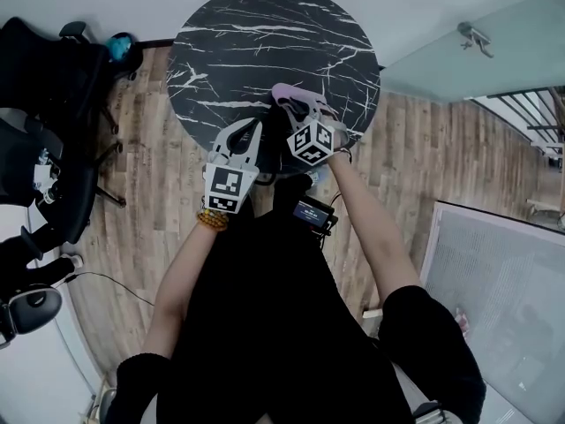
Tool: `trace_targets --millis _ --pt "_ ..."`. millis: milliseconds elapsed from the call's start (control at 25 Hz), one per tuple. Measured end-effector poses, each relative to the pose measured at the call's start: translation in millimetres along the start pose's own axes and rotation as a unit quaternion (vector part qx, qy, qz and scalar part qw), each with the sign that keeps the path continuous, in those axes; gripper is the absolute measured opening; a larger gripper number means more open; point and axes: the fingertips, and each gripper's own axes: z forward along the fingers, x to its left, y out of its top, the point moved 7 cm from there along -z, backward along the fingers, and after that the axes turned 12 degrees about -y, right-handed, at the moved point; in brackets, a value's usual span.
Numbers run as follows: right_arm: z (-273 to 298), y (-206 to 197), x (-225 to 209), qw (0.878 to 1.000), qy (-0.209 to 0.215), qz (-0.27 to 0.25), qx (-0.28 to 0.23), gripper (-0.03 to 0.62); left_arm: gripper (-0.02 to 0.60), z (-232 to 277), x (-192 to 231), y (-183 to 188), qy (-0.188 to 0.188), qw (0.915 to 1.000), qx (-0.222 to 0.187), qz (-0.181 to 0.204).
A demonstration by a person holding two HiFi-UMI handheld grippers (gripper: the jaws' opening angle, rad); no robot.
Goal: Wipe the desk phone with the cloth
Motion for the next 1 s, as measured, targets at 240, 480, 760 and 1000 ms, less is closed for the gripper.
trace_targets --millis 240,480,760,1000 --pt "12 -5 9 0.999 0.047 -0.012 0.021 0.063 0.018 -7 -2 -1 -0.003 1.0 0.003 0.003" --pt "22 -11 15 0.996 0.07 -0.006 0.048 0.063 0.018 -9 0 -4 0.001 1.0 0.005 0.002" --pt "35 -11 17 0.991 0.1 -0.008 0.086 0.063 0.018 -9 1 1 0.0 0.9999 -0.012 0.002" --pt "39 -15 20 0.988 0.122 -0.002 0.098 0.063 0.018 -9 1 3 0.001 0.9998 -0.018 0.004"
